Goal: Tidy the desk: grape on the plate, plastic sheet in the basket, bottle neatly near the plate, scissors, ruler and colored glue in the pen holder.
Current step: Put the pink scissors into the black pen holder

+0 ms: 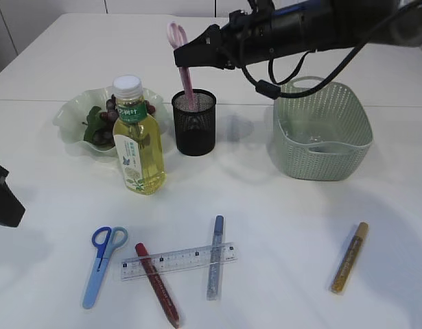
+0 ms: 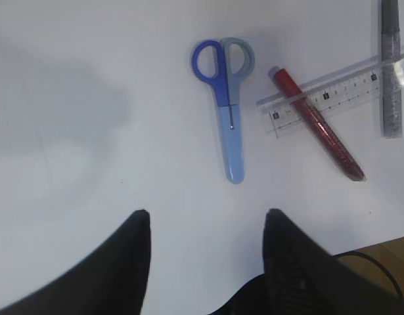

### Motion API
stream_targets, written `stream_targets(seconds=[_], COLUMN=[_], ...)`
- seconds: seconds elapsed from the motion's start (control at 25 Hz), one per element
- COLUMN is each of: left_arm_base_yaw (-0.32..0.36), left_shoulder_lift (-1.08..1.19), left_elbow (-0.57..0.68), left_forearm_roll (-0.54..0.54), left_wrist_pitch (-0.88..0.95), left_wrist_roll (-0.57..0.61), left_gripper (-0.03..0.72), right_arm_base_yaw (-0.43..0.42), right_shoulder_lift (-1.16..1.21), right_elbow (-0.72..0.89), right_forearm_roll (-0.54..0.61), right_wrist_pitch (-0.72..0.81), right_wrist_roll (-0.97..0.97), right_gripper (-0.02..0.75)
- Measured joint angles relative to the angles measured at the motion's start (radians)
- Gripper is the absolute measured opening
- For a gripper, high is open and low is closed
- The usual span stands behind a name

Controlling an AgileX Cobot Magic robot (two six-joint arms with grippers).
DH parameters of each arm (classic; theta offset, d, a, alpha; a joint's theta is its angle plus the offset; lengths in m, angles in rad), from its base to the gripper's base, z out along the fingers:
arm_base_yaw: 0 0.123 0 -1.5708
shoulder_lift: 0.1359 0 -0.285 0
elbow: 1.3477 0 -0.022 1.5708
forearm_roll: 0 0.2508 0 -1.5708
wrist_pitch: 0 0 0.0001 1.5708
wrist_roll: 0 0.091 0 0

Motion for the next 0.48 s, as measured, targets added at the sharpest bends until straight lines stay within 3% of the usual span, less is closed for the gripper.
stream_targets(seconds=[0.48], left_arm_base_yaw=[0.000], left_shoulder_lift=[0.000], left_elbow=[0.000], left_forearm_roll=[0.000], left_wrist_pitch=[0.017], left_wrist_roll=[0.000], left_gripper=[0.385], right_arm_base_yaw=[0.000], right_shoulder_lift=[0.191], right_elbow=[-0.154], right_forearm_roll=[0.224], right_wrist_pitch=[-0.064], right_wrist_roll=[-0.358], right_gripper=[0.195])
